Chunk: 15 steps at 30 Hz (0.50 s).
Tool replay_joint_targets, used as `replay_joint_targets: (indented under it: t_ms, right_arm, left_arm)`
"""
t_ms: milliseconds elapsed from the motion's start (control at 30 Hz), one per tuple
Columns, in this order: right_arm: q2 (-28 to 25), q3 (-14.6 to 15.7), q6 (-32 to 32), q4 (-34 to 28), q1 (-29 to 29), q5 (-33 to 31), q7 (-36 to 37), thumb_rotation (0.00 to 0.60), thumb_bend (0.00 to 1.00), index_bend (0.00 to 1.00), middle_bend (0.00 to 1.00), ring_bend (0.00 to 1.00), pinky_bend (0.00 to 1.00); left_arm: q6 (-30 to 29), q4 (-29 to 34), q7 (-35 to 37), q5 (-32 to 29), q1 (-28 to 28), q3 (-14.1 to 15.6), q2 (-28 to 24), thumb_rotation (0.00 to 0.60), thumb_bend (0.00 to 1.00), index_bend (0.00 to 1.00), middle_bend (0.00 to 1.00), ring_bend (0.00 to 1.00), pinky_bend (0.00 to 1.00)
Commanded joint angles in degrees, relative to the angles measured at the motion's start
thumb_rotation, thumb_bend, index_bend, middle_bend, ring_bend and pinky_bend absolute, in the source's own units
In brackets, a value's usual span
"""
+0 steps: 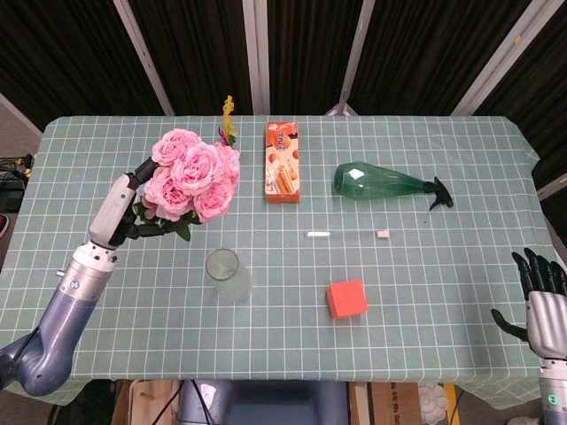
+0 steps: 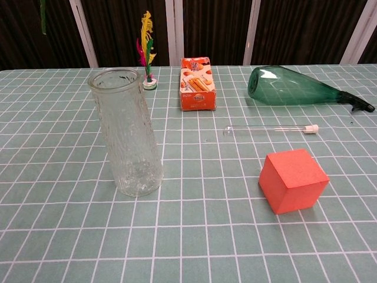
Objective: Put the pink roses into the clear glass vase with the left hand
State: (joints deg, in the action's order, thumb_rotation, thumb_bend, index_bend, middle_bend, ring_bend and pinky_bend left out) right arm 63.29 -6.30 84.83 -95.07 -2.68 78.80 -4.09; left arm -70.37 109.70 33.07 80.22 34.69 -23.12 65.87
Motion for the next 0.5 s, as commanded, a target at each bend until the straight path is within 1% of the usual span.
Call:
replay_joint_targets:
  t_ms: [33,167,333,500]
  right_arm:
    - [-0.2,-0.1,0.1,0.1,0.1,0.0,0.6,0.600,0.23,0.10,0.03,0.02,0.00]
    - [-0.4,-0.1,0.4,0.2,0.3,0.3,1.2,0.600,0.23,0.10,0.03,0.02,0.00]
    - [-0.3,-0.1,0.4,0.2,0.3,0.3,1.2,0.600,0.23,0.10,0.03,0.02,0.00]
    - [-0.3,-0.2,0.5,0.2,0.4,0.1,1.2,0.600,0.23,0.10,0.03,0.02,0.00]
  left_arm:
    - [-0.7,2.3,5.6,1.5,0.1,-0.3,0.9,0.600,0.49,0.23,0.33,0.25,0.33]
    - [-1.4,2.7,8.3,2.1,0.8,-0.4,2.8,0.600,0.49,0.23,0.33,0.25,0.33]
    - [0.8,5.2,13.5,1.5,2.1,-0.3,3.4,0.600,0.49,0.23,0.32,0.25,0.33]
    - [1.9,7.2,14.6,1.9,2.7,0.4,3.3,0.600,0.49,0.23,0.32,0.25,0.33]
